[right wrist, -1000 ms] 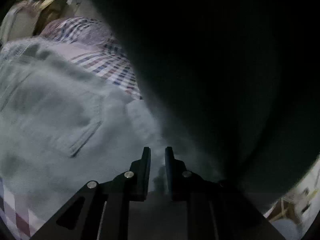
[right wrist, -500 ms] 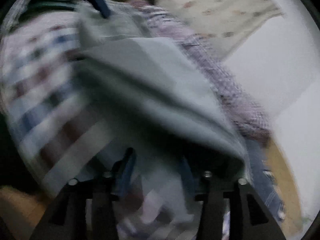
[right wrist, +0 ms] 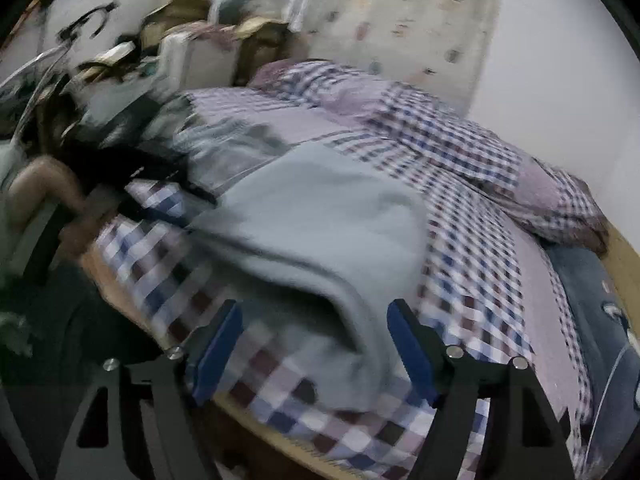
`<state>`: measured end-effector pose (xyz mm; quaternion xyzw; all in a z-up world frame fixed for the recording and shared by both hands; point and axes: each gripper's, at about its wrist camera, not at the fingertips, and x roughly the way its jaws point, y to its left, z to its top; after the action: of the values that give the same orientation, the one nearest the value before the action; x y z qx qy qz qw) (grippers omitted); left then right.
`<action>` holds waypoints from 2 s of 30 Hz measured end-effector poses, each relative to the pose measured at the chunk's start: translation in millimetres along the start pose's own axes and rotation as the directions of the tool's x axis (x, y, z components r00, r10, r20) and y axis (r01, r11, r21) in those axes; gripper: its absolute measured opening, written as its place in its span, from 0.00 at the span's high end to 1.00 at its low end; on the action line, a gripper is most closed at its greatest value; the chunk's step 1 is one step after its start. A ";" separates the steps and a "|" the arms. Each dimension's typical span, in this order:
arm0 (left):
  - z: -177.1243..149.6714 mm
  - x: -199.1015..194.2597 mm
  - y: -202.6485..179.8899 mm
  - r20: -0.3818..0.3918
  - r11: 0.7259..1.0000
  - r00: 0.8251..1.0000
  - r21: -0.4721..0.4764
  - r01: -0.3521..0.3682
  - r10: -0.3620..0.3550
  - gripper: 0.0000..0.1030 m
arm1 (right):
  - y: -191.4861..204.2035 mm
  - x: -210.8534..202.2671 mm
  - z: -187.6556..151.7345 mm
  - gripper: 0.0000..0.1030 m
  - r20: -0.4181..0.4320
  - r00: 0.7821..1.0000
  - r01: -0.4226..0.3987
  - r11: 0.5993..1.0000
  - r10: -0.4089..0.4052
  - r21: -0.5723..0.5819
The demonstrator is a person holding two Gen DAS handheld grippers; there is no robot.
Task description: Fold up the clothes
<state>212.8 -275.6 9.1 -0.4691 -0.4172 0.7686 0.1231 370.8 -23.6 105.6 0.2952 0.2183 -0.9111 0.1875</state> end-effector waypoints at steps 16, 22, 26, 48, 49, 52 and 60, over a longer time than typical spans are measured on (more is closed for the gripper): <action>-11.7 13.1 -7.7 -0.002 0.985 0.985 0.034 0.170 -0.170 0.34 | -56.7 97.9 138.0 0.20 -0.027 0.965 -0.255 0.960 0.259 0.118; -1.8 31.3 -8.7 -0.027 0.985 0.986 0.051 0.164 -0.163 0.49 | -55.7 233.3 202.7 0.20 -0.239 0.896 -0.329 0.920 0.375 0.211; -3.1 31.1 -13.1 -0.011 0.983 0.985 0.062 0.175 -0.174 0.62 | -43.9 300.7 222.3 0.20 -0.342 0.904 -0.197 0.960 0.256 0.198; 25.7 -4.7 -43.0 0.123 0.831 0.824 0.154 0.534 -0.553 0.82 | -122.8 304.0 263.7 0.80 -0.284 0.907 -0.207 0.916 0.311 0.343; 26.9 -9.0 -43.2 0.136 0.817 0.808 0.160 0.553 -0.574 0.82 | -130.2 297.5 268.1 0.80 -0.257 0.908 -0.227 0.905 0.330 0.361; 30.6 -25.3 -33.2 0.191 0.787 0.764 0.164 0.595 -0.617 0.82 | -133.1 290.2 279.5 0.80 -0.234 0.912 -0.249 0.909 0.336 0.336; 16.7 -43.1 28.6 0.386 0.823 0.755 0.020 0.567 -0.530 0.83 | -52.5 317.7 297.7 0.80 -0.272 0.907 -0.266 0.939 0.321 0.219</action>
<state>227.7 -327.2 17.6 -0.1758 -0.5890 0.7521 0.2378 -29.7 -198.7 141.3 0.4766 0.1155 -0.8317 0.2601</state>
